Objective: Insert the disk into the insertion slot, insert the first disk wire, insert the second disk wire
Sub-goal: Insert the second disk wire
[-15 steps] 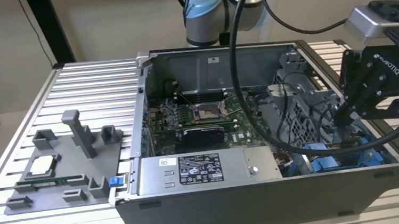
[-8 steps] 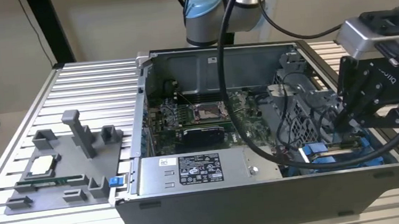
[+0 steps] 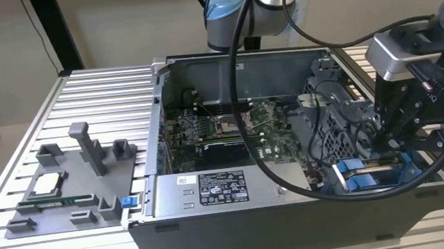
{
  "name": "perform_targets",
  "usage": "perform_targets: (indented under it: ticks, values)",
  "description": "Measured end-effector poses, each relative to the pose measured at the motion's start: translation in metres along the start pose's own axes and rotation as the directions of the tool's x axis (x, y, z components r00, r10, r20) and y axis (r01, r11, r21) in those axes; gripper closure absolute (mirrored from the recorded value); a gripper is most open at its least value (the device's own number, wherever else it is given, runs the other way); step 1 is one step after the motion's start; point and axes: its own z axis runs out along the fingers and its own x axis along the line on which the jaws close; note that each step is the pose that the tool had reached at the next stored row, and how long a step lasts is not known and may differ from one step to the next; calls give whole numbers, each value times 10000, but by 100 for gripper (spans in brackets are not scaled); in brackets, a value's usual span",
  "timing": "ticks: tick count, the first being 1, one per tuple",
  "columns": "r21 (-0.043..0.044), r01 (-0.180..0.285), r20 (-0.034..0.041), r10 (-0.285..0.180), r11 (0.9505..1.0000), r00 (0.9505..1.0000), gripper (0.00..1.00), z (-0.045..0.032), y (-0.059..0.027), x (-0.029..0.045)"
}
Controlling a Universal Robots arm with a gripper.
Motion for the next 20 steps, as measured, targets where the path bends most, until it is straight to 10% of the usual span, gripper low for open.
perform_targets:
  ticks: [4, 15, 20]
  values:
    - [275, 33, 176, -38, 9996, 9998, 100, 10, 19, 14]
    - [288, 34, 198, -39, 9996, 9998, 100, 12, 21, 15]
    - [567, 76, 296, -93, 9984, 9995, 100, 33, 26, 20]
